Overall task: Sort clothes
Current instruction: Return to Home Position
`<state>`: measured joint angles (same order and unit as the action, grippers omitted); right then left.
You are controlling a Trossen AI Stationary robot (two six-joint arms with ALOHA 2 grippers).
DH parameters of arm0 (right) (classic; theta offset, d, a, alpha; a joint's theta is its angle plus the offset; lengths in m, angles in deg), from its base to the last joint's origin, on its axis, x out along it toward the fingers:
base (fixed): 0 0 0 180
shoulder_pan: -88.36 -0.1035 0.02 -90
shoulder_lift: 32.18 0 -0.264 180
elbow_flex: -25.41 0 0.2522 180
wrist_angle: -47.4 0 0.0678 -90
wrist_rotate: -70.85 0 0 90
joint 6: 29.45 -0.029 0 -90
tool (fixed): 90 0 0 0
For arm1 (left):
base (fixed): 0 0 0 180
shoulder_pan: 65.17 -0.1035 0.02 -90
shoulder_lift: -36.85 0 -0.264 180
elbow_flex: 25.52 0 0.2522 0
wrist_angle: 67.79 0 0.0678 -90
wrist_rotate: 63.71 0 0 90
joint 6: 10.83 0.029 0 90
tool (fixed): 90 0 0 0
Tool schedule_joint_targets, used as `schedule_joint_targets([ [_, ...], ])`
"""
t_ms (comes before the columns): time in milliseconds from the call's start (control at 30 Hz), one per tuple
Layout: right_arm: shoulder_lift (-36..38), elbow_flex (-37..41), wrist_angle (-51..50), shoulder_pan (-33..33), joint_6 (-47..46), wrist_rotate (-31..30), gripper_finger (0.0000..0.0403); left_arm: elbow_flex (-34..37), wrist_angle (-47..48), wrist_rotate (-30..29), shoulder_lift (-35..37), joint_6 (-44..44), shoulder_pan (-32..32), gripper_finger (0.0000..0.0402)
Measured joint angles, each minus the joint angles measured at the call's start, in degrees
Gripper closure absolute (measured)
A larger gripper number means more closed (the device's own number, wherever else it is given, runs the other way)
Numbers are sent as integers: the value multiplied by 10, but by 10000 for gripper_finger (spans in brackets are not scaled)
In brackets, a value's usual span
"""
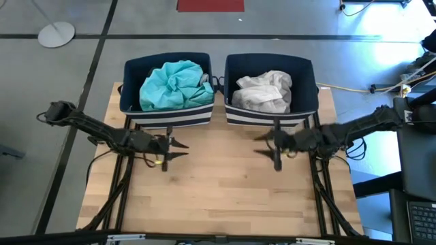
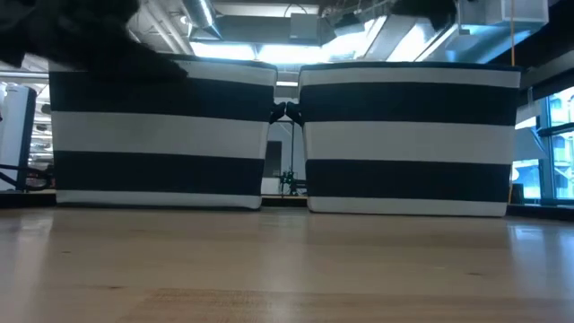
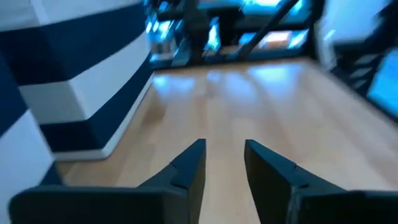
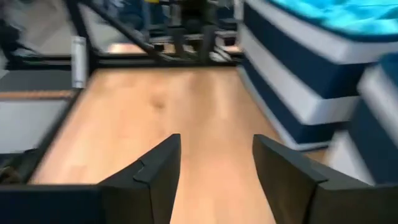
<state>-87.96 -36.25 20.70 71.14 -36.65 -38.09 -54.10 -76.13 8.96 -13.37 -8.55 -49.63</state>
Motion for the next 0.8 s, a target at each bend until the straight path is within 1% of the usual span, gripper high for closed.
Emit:
schedule_joint_targets([
  [100, 34, 105, 112, -31, 0, 0, 219, 71, -88, 52, 48, 0, -21, 316],
  [167, 50, 164, 182, -43, 0, 0, 240, 107, -129, 65, 79, -5, -33, 326],
  [233, 64, 216, 228, -48, -1, -1, 262, 133, -153, 67, 105, -12, -43, 334],
  [300, 77, 257, 266, -49, -5, -1, 286, 143, -136, 67, 134, -19, -50, 341],
  [400, 104, 305, 292, -49, -9, -6, 324, 143, -113, 67, 163, -20, -55, 348],
  [500, 138, 341, 299, -49, -1, 1, 360, 143, -111, 67, 180, -3, -55, 354],
  [600, 192, 374, 296, -49, 1, 12, 393, 143, -106, 67, 193, 7, -55, 358],
  [700, 255, 400, 292, -49, 13, 21, 395, 143, -93, 67, 204, 8, -55, 360],
  [800, 325, 418, 252, -49, 17, 22, 389, 143, -89, 67, 214, 8, -55, 361],
])
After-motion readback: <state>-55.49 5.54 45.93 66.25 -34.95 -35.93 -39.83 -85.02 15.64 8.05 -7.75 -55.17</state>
